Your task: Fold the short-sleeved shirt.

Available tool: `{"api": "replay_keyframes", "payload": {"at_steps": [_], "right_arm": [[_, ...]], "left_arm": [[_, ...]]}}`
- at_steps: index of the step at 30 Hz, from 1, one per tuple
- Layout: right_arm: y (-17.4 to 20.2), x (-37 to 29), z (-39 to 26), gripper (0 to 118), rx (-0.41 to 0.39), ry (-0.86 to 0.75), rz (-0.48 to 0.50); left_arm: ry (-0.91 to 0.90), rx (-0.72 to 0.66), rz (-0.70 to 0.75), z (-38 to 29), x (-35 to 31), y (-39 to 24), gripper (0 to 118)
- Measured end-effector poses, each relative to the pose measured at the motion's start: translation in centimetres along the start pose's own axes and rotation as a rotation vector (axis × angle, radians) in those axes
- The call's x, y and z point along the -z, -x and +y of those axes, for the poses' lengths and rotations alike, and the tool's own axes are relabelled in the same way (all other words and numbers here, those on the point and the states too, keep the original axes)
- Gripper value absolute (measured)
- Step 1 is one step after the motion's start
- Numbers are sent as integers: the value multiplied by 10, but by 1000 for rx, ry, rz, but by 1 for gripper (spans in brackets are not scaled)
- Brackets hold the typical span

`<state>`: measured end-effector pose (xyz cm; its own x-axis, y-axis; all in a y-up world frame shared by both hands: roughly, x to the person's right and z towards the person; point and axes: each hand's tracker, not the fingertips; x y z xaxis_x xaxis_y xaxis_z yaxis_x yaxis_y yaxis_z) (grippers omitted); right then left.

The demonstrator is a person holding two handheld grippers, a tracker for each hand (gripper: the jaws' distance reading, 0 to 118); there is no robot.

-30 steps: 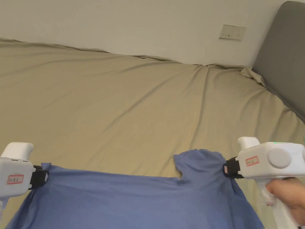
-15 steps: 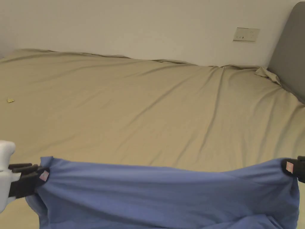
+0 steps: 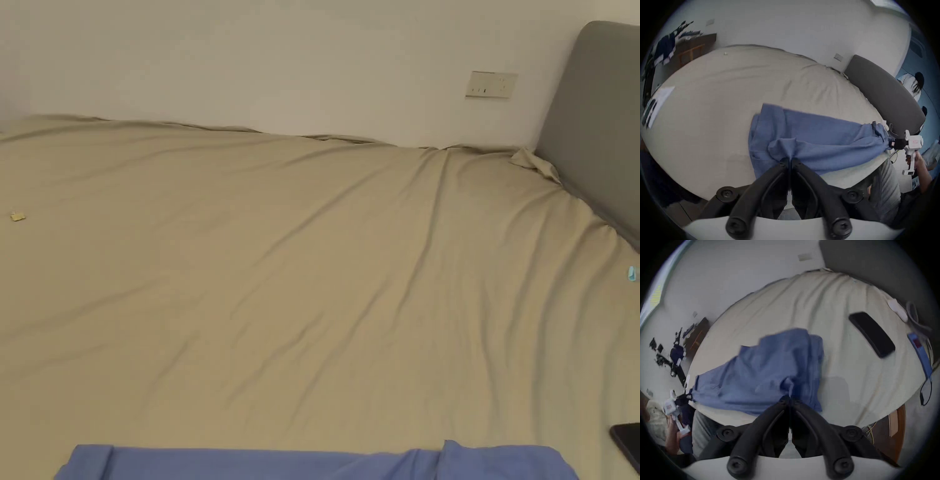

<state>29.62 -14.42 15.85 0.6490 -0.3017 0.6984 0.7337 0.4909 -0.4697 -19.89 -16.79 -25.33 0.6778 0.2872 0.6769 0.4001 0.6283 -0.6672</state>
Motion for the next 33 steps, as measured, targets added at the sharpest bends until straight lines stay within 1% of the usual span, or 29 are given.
{"api": "replay_keyframes", "payload": {"at_steps": [1, 2, 3, 4, 5, 6, 7, 8, 9, 10, 11, 12, 14, 15, 16, 17, 18, 19, 20, 21, 22, 23, 24, 26, 29, 30, 31, 32, 33], "right_arm": [[0, 3, 0, 4, -5, -10, 6], [-12, 8, 3, 4, -3, -4, 4], [-12, 9, 6, 4, 9, 0, 2], [-10, 5, 9, 6, 22, 5, 16], [-5, -2, 12, 26, 14, 4, 14], [0, -13, 15, 48, -18, -16, -9], [9, -25, 20, 74, -74, -50, -51], [19, -37, 24, 89, -131, -85, -85], [32, -51, 27, 89, -185, -146, -102], [49, -66, 30, 89, -236, -208, -117], [61, -75, 32, 89, -267, -258, -122], [75, -80, 35, 89, -292, -326, -118], [101, -81, 36, 88, -333, -440, -127], [113, -77, 37, 86, -354, -486, -137], [121, -71, 37, 80, -372, -517, -145], [129, -63, 36, 56, -379, -544, -168], [137, -55, 36, 28, -367, -542, -178], [141, -46, 34, 4, -366, -554, -192], [145, -39, 34, 4, -355, -559, -197], [149, -32, 33, 4, -344, -562, -221], [149, -29, 31, 4, -342, -570, -221], [149, -27, 32, 3, -325, -557, -198], [151, -24, 33, 3, -322, -538, -196], [152, -26, 32, 3, -330, -529, -192], [152, -30, 34, 3, -346, -525, -179], [151, -34, 34, 3, -348, -524, -173], [150, -36, 34, 3, -353, -525, -166], [149, -38, 34, 3, -358, -530, -156], [148, -39, 34, 3, -362, -528, -151]], "left_arm": [[-7, -3, 0, -3, 1, 1, 2], [-16, -15, -8, -5, 2, 2, 4], [-21, -29, -6, -5, 1, 1, 11], [-33, -49, 1, -4, -3, -1, 28], [-41, -57, 0, -1, -10, -4, 71], [-54, -53, 2, 2, -18, -9, 98], [-66, -44, 13, 7, -29, -16, 105], [-98, -9, 8, 14, -42, -25, 105], [-146, 39, 5, 23, -53, -35, 105], [-194, 73, 34, 31, -61, -48, 105], [-234, 97, 97, 38, -68, -62, 105], [-291, 117, 118, 46, -72, -74, 105], [-344, 134, 133, 60, -71, -96, 105], [-388, 122, 132, 62, -64, -98, 104], [-427, 114, 135, 64, -60, -106, 99], [-478, 108, 147, 66, -54, -114, 74], [-515, 116, 152, 66, -49, -120, 37], [-511, 120, 193, 68, -43, -130, 1], [-503, 138, 242, 68, -35, -136, 0], [-504, 158, 271, 68, -28, -141, 0], [-513, 156, 284, 65, -27, -142, 0], [-486, 147, 215, 66, -24, -142, 0], [-448, 126, 190, 66, -22, -143, 0], [-457, 144, 194, 64, -22, -141, 0], [-442, 153, 190, 69, -32, -116, 0], [-427, 129, 170, 71, -37, -98, 5], [-414, 98, 140, 73, -42, -79, 18], [-407, 39, 108, 72, -47, -56, 56], [-345, -36, 33, 72, -48, -31, 93]]}}
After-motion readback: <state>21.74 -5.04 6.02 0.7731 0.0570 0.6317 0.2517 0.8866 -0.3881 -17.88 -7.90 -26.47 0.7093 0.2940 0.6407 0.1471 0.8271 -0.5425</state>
